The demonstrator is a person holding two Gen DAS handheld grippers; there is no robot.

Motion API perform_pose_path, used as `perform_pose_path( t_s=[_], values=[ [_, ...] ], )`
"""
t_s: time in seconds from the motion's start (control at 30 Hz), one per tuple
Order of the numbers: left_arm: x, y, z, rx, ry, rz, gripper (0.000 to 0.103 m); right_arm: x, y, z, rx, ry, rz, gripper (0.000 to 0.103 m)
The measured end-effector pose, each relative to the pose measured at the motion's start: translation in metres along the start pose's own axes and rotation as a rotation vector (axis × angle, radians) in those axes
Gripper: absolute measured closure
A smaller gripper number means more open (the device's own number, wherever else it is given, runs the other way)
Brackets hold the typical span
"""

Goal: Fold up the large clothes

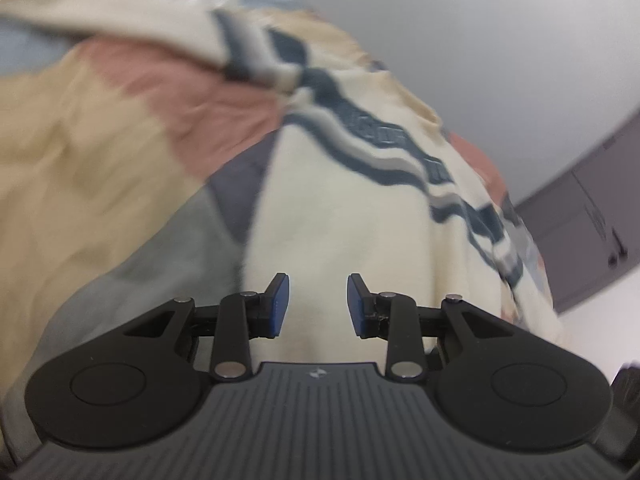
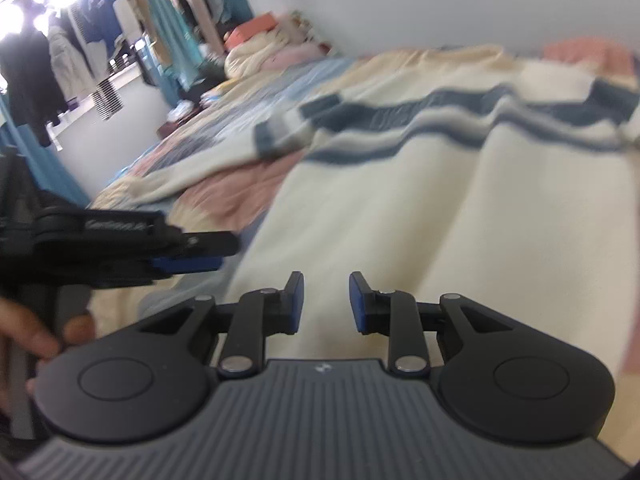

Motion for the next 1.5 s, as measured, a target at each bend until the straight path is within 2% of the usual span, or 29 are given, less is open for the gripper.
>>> perform_pose_path(
  t_s=[0.03, 0.07, 0.13, 0.17, 0.33, 0.43, 0.53, 0.7, 0.77, 0.83, 0.87, 0.9, 0.93, 0.97, 1.03, 1.07, 1.13, 1.2, 1.37, 1.5],
  values=[
    [0.005, -0.003, -0.002, 0.006, 0.003, 0.026, 0.067, 0.004, 0.001, -0.004, 0.016, -0.027, 0.008, 0.073],
    [0.01, -0.007, -0.004, 0.012, 0.011, 0.051, 0.066, 0.007, 0.003, -0.007, 0.03, -0.047, 0.017, 0.061],
    [0.019, -0.011, -0.007, 0.024, 0.03, 0.1, 0.063, 0.014, 0.006, -0.013, 0.048, -0.068, 0.043, 0.046],
    [0.023, -0.012, -0.009, 0.033, 0.033, 0.122, 0.063, 0.015, 0.007, -0.014, 0.052, -0.076, 0.052, 0.044],
    [0.027, -0.015, -0.018, 0.044, 0.043, 0.148, 0.063, 0.028, 0.009, -0.024, 0.056, -0.038, 0.151, 0.04],
    [0.028, -0.018, -0.02, 0.032, 0.039, 0.158, 0.062, 0.034, 0.01, -0.026, 0.009, 0.097, 0.254, 0.04],
    [0.031, -0.02, -0.021, 0.019, 0.038, 0.17, 0.062, 0.033, 0.007, -0.021, -0.033, 0.157, 0.269, 0.04],
    [0.04, -0.023, -0.026, 0.017, 0.027, 0.206, 0.062, 0.024, 0.008, -0.025, 0.007, 0.25, 0.27, 0.038],
    [0.042, -0.024, -0.026, 0.016, 0.021, 0.219, 0.062, 0.017, 0.008, -0.03, 0.059, 0.249, 0.246, 0.032],
    [0.045, -0.024, -0.027, 0.018, 0.015, 0.232, 0.058, 0.01, 0.011, -0.04, 0.133, 0.222, 0.201, 0.032],
    [0.047, -0.023, -0.027, 0.02, 0.016, 0.243, 0.058, 0.009, 0.013, -0.042, 0.143, 0.215, 0.197, 0.032],
    [0.048, -0.023, -0.026, 0.02, 0.018, 0.25, 0.058, 0.011, 0.015, -0.041, 0.138, 0.218, 0.212, 0.032],
    [0.049, -0.023, -0.026, 0.019, 0.019, 0.256, 0.058, 0.013, 0.017, -0.041, 0.137, 0.221, 0.235, 0.04],
    [0.05, -0.023, -0.025, 0.017, 0.02, 0.26, 0.058, 0.015, 0.018, -0.04, 0.137, 0.235, 0.252, 0.058],
    [0.05, -0.023, -0.025, 0.016, 0.026, 0.266, 0.057, 0.015, 0.016, -0.037, 0.125, 0.241, 0.251, 0.079],
    [0.051, -0.023, -0.025, 0.017, 0.028, 0.27, 0.057, 0.014, 0.014, -0.034, 0.114, 0.233, 0.241, 0.084],
    [0.053, -0.022, -0.025, 0.02, 0.036, 0.285, 0.054, 0.009, 0.009, -0.024, 0.081, 0.218, 0.196, 0.086],
    [0.057, -0.022, -0.027, 0.027, 0.082, 0.314, 0.048, -0.003, 0.003, -0.016, 0.055, 0.179, 0.109, 0.086],
    [0.056, -0.023, -0.029, 0.026, 0.135, 0.329, 0.048, -0.042, -0.013, -0.005, 0.01, 0.179, -0.062, 0.087],
    [0.05, -0.022, -0.037, 0.068, 0.183, 0.32, 0.048, -0.073, -0.014, -0.004, 0.01, 0.159, -0.207, 0.087]
  ],
)
Point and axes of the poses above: each gripper's, at about its wrist camera, not at the fingertips, and z roughly against the way its jaws point, x to its left, y to its underside, the point moved 1 cm from there along -z, roughly the way its jaws point, and after that the axes turned 7 degrees about x, right-handed, at the moved point
